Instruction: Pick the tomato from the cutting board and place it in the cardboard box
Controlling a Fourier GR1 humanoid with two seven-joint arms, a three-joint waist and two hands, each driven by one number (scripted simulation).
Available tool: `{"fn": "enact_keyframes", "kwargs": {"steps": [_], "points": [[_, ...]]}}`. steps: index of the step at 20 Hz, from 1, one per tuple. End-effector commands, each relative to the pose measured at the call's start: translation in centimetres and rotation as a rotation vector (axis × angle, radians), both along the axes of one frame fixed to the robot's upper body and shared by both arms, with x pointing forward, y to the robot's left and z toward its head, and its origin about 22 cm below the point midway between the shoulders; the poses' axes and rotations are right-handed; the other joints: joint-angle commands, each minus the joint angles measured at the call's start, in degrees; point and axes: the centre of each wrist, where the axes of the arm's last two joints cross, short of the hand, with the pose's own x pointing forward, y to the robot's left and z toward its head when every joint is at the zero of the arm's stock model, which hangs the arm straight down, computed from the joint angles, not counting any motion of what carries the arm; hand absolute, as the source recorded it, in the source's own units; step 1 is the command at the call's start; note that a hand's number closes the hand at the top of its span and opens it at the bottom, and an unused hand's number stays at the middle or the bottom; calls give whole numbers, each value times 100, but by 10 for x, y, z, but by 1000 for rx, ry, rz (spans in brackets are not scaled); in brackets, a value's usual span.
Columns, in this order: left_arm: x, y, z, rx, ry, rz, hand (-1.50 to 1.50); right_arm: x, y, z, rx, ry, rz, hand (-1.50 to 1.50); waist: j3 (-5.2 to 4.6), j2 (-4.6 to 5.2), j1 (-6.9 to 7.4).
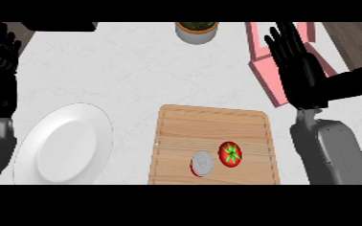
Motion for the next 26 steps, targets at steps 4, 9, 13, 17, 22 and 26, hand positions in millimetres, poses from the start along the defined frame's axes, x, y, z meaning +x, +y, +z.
{"fn": "enact_keyframes", "kwargs": {"steps": [4, 9, 13, 17, 22, 26], "points": [[-15, 13, -40, 121, 190, 21, 0, -14, 29, -29, -87, 18, 579, -150, 127, 153, 169], [-27, 19, -67, 146, 341, 3, 0, -18, 32, 30, -703, -339, 827, -150, 98, 88, 260], [-37, 21, -85, 156, 377, 6, 0, -40, -17, -77, -349, -150, 979, -150, 152, 241, 135], [-33, 18, -90, 166, 368, -1, 0, -19, -50, -89, -265, -232, 1045, -150, 148, 240, 231], [-30, 17, -90, 174, 384, -14, 0, 12, -52, -53, -590, -443, 1027, -150, 132, 173, 277], [-32, 23, -91, 165, 396, -5, 0, 14, -36, -48, -903, -499, 1140, -150, 117, 153, 327]]}}
